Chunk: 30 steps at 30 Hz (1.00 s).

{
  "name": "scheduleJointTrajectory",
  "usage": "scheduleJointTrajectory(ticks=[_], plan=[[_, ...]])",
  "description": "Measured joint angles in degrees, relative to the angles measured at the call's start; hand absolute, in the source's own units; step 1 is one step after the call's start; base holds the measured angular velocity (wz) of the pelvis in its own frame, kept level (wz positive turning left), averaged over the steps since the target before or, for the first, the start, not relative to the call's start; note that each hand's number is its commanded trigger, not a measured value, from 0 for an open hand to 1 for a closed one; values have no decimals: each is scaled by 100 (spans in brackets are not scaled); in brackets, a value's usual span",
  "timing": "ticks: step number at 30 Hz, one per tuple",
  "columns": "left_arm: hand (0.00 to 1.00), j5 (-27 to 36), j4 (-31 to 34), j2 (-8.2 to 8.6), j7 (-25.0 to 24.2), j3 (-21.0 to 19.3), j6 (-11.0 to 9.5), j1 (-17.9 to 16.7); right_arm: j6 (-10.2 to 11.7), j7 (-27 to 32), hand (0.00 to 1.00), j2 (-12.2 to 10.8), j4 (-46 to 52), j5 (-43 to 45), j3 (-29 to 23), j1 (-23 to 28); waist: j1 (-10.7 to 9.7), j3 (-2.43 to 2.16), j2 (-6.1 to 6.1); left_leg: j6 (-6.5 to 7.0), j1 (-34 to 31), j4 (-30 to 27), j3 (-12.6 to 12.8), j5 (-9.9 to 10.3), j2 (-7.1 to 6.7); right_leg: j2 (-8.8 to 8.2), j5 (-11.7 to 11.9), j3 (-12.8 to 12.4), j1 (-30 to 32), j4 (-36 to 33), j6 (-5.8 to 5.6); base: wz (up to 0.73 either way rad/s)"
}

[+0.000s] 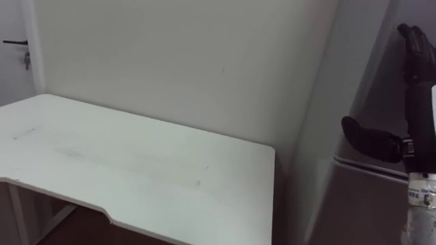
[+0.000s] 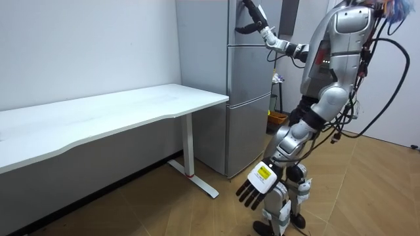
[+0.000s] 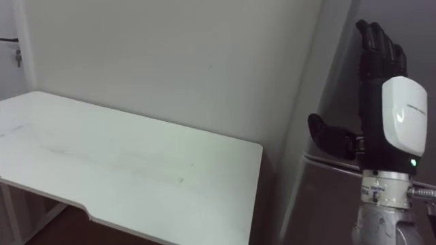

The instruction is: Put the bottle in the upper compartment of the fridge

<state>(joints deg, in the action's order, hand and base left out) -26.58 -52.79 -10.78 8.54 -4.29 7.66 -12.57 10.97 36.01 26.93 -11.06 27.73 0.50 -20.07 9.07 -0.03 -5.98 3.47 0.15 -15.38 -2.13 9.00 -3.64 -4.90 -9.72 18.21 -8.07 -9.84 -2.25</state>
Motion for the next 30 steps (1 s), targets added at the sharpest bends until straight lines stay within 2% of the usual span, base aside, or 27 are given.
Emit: scheduleJointTrajectory(ticks=[4,6,7,9,11,12,14,15,17,21,23,25,28,30], plan=[[0,-35,0,-3,-6,-12,-19,-9,44,-120,0,12,46,-304,-49,7,-110,-20,-3,50,-19,-5,5,-8,-30,-4,11,3,5,15,-20,2],[0,-26,3,-3,1,-11,-53,-37,158,-189,0,22,102,-722,-64,9,-165,-28,-2,73,-10,-5,5,-12,-45,1,42,-2,-10,27,-71,2],[0,-21,4,-2,10,-10,-63,-65,206,-235,0,23,128,-952,-86,9,-230,-51,-7,85,-10,0,-12,-14,-63,-10,51,9,-15,26,-86,8],[0,-35,13,-2,50,-17,-68,-107,219,-292,0,23,221,-1236,-233,12,-268,-80,4,110,-13,0,-33,-16,-88,-29,60,11,-16,25,-103,5],[0,-36,60,0,147,-75,-69,-156,198,-287,0,25,272,-1921,-694,2,-255,-102,18,148,3,-1,-17,-9,-108,-49,85,-22,-26,17,-105,0],[0,-41,62,5,168,-126,-70,-165,169,-274,0,24,241,-2144,-836,4,-250,-102,18,155,11,0,-8,-5,-109,-52,100,-38,-29,12,-86,-4],[0,-43,67,13,214,-272,-71,-228,-43,-199,0,24,77,-3005,-1367,23,-302,-93,32,170,20,2,3,3,-111,-54,147,-72,-36,7,-74,-5],[0,-43,74,14,215,-300,-71,-245,-96,-166,0,24,41,-3163,-1492,51,-320,-90,39,172,21,5,4,5,-111,-53,159,-78,-36,6,-73,0],[0,-48,125,60,242,-472,-94,-354,-305,28,0,23,-77,-3663,-1865,187,-455,-61,92,175,21,25,4,7,-109,-45,167,-99,-30,-10,-70,-2],[0,-44,124,120,245,-631,-100,-460,-443,441,0,24,-177,-4137,-2299,318,-664,-17,157,185,14,130,34,2,-89,-27,160,-165,34,-13,-58,-8],[0,-50,117,125,245,-717,-100,-473,-486,667,0,24,-250,-4257,-2546,324,-788,-7,197,124,12,199,39,-40,-82,-5,137,-188,107,7,-25,-13],[0,-46,118,120,251,-791,-100,-473,-499,780,0,24,-364,-4300,-2685,326,-911,-8,195,122,45,277,47,-71,-84,-5,83,-202,120,24,-11,-3],[0,-44,117,109,261,-783,-100,-485,-673,986,0,24,-397,-4492,-2805,348,-1054,-12,159,119,92,334,75,-81,-72,9,13,-232,113,25,9,-4],[0,-44,117,109,293,-783,-101,-474,-697,1104,0,24,-397,-4557,-2889,445,-1076,-31,105,111,130,408,150,-80,-57,17,3,-237,102,28,15,-8]])
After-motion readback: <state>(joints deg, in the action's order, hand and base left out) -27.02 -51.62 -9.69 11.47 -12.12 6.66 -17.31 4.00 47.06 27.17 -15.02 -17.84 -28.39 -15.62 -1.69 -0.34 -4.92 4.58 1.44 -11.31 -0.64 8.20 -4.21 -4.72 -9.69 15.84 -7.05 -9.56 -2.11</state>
